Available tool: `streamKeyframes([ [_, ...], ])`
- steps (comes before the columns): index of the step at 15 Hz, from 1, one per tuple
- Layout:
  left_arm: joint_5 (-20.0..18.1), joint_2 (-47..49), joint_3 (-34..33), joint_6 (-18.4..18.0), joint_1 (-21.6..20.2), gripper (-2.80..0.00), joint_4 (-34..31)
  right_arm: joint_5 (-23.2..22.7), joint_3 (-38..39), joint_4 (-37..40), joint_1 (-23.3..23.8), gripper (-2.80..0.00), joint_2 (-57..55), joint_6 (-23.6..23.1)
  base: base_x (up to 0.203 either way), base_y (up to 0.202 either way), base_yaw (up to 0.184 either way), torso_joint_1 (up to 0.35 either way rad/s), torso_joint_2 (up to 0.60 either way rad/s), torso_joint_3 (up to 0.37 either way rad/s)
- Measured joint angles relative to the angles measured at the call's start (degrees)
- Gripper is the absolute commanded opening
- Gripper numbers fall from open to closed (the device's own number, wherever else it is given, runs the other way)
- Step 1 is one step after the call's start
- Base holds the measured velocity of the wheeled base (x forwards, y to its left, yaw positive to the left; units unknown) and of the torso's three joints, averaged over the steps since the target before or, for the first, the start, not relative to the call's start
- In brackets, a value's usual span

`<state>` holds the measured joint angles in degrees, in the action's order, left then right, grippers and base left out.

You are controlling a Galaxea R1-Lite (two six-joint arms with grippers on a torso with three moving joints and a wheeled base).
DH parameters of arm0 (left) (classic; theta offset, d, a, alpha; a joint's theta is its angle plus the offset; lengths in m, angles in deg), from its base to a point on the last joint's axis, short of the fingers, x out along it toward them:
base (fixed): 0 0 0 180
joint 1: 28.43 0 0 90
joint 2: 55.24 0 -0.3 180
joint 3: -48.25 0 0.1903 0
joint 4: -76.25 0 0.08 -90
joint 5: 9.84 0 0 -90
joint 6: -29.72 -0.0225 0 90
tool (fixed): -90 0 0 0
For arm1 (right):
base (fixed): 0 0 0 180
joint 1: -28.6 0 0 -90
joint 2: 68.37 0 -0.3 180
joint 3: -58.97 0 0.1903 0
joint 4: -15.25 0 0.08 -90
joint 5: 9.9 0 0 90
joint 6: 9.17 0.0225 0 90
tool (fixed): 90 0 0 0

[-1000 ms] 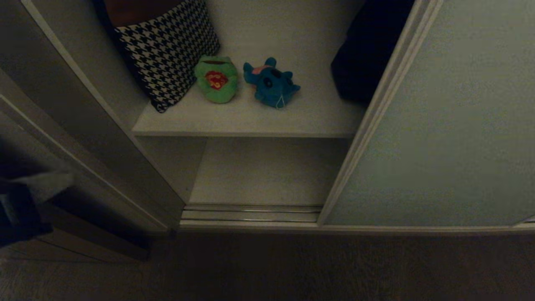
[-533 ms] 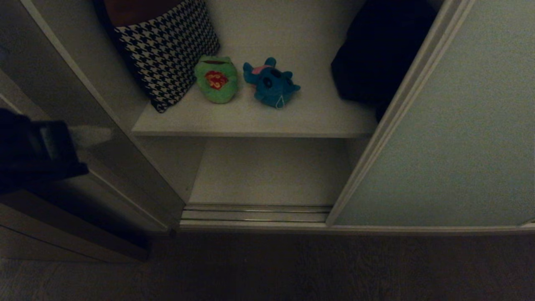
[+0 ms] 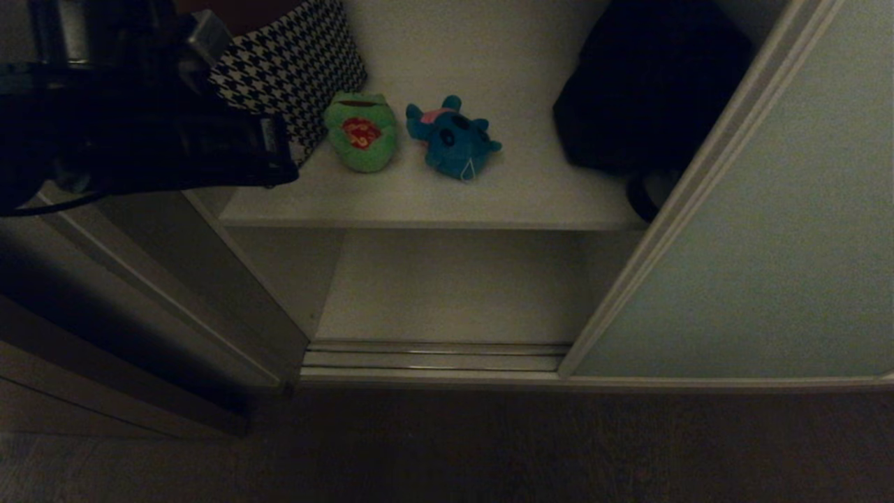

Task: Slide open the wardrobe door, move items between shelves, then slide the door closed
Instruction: Open the door, then place the green doll on the lower shelf

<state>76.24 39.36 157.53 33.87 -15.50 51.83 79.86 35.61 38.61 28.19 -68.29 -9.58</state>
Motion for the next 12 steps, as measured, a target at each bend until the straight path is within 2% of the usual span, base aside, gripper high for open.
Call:
streamKeyframes([
  [3, 0.06, 7.48, 10.02, 1.06, 0.26, 0.00, -4.16, 0.00, 0.00, 0.00, 0.00, -2.80, 0.00, 0.00, 0.000, 0.000, 0.000, 0.000, 0.00, 0.000],
  [7, 0.82, 15.58, 21.49, 5.07, 0.26, 0.00, -5.06, 0.02, 0.00, 0.00, 0.00, -2.80, 0.00, 0.00, 0.000, 0.000, 0.000, 0.000, 0.00, 0.000],
  [10, 5.42, 19.86, 24.42, 3.47, 0.14, 0.00, -2.68, 0.01, 0.00, 0.00, 0.00, -2.80, 0.00, -0.01, 0.000, 0.000, 0.000, 0.000, 0.00, 0.000],
  [12, 9.14, 21.85, 24.81, 2.65, 0.02, 0.00, 2.12, 0.00, 0.00, 0.00, 0.00, -2.80, 0.00, 0.00, 0.000, 0.000, 0.000, 0.000, 0.00, 0.000],
])
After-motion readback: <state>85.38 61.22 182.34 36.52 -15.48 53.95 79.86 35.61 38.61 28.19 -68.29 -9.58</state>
